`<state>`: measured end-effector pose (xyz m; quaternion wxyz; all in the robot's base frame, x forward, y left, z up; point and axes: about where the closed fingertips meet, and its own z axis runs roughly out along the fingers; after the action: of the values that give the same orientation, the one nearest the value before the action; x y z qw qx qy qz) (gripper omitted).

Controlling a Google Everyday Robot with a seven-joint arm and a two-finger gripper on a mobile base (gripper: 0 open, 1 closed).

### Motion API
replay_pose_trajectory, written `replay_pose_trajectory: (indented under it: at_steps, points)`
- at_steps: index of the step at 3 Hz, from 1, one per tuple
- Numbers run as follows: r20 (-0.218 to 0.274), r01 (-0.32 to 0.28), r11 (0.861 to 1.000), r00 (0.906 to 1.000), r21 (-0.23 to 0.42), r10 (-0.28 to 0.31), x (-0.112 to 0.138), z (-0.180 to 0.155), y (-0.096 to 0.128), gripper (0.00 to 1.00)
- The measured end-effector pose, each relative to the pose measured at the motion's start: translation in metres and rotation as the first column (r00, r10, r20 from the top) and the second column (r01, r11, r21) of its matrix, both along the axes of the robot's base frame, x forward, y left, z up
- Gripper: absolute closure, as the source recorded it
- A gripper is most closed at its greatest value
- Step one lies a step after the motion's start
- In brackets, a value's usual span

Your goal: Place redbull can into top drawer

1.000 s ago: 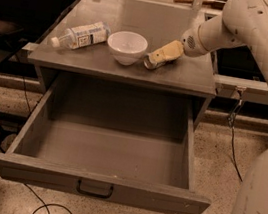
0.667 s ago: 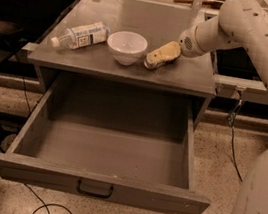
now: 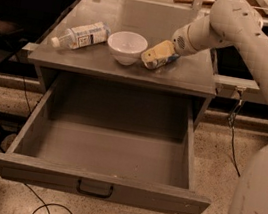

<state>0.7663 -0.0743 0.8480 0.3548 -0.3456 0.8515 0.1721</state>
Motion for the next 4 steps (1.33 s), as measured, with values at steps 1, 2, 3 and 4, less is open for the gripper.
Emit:
replay_pose_trajectory:
  at_steps: [1, 2, 3, 4]
  points:
    - [0.0, -0.002, 1.0, 1.0, -0.002, 0.002, 0.0007, -0.001, 0.0019, 0.0]
    - [-0.004, -0.009, 1.0, 0.9999, -0.007, 0.009, 0.0021, -0.0041, 0.006, 0.19]
    - [-0.006, -0.011, 1.0, 0.9999, -0.01, 0.011, 0.0024, -0.0057, 0.0067, 0.43]
    - [-0.007, -0.01, 1.0, 0.9999, -0.013, 0.01, 0.0023, -0.0063, 0.0049, 0.66]
